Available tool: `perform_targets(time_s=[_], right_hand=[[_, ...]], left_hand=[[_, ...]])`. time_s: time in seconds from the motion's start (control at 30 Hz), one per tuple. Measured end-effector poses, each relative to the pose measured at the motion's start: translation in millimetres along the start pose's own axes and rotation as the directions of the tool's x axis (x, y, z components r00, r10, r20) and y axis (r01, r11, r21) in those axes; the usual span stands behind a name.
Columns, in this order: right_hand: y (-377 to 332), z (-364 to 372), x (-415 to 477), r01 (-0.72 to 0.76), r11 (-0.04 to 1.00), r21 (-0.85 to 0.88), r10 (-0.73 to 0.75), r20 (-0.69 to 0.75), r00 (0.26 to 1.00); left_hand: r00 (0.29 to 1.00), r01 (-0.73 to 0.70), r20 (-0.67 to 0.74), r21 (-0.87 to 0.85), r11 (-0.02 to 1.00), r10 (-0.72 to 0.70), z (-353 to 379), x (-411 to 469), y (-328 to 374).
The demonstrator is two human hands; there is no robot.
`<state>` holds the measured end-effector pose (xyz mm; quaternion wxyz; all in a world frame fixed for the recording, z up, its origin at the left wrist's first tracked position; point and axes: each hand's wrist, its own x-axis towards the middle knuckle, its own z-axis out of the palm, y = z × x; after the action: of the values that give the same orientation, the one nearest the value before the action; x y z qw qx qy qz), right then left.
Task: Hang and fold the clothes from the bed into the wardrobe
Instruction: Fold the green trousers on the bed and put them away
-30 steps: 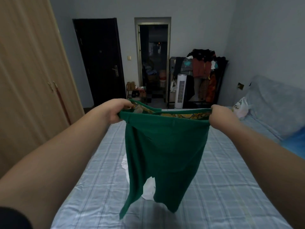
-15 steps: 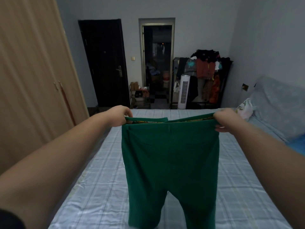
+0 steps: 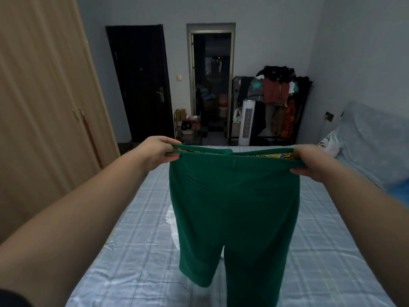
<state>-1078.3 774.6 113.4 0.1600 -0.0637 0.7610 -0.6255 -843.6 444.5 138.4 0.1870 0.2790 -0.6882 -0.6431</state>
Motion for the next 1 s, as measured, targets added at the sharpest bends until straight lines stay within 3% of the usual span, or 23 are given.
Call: perform_targets(time_s=[0.13, 0.2, 0.27, 0.37, 0.47, 0.53, 0.63, 0.73, 0.8, 0.9, 1.0], right_hand=[[0.0, -13.2, -7.1, -0.081, 0.973, 0.215, 0.031, 0.226, 0.974], [1.8, -22.0, -10.9, -0.038, 0.982, 0.183, -0.033, 0.369, 0.929], [7.3, -27.2, -12.8, 0.080, 0.996, 0.045, -0.091, 0.441, 0.893], [17.8, -27.0, -11.6, 0.367, 0.858, -0.359, -0.255, 0.322, 0.912], [27.0, -29.1, -8.5, 0.395, 0.873, -0.286, -0.324, 0.265, 0.908], [29.2, -33.7, -9.1, 0.387, 0.897, -0.211, -0.345, 0.212, 0.914], [30.6, -35.8, -11.1, 0.350, 0.931, -0.101, -0.311, 0.279, 0.909], [33.5, -37.2, -13.0, 0.196, 0.965, 0.175, -0.249, 0.378, 0.891], [33.7, -38.4, -13.3, 0.127, 0.960, 0.251, -0.218, 0.379, 0.899], [35.7, -37.1, -6.6, -0.032, 0.979, 0.200, -0.040, 0.344, 0.938], [42.6, -26.9, -3.0, -0.207, 0.977, 0.051, 0.185, 0.278, 0.943]], left_hand=[[0.998, -0.016, 0.066, -0.064, 0.998, 0.020, -11.9, 1.6, -0.4], [0.991, -0.098, 0.099, 0.129, 0.987, 0.086, -17.8, 0.2, -3.6], [0.980, -0.198, 0.071, 0.391, 0.899, 0.185, -19.2, -1.9, -6.0], [0.949, -0.265, -0.035, 0.453, 0.851, 0.314, -15.5, -0.1, -9.7], [0.929, -0.290, -0.097, 0.409, 0.865, 0.357, -19.5, 2.6, -12.2], [0.949, -0.282, -0.018, 0.393, 0.875, 0.314, -24.6, 3.5, -13.8], [0.971, -0.228, 0.138, 0.287, 0.931, 0.195, -28.7, 6.8, -20.6], [0.971, -0.146, 0.206, 0.132, 0.980, 0.117, -31.4, 11.4, -27.5], [0.957, -0.068, 0.284, 0.026, 0.997, 0.058, -34.0, 15.8, -29.1], [0.911, 0.146, 0.393, -0.020, 0.989, -0.127, -33.5, 18.9, -27.5], [0.884, 0.279, 0.374, 0.058, 0.959, -0.280, -24.2, 21.0, -30.1]])
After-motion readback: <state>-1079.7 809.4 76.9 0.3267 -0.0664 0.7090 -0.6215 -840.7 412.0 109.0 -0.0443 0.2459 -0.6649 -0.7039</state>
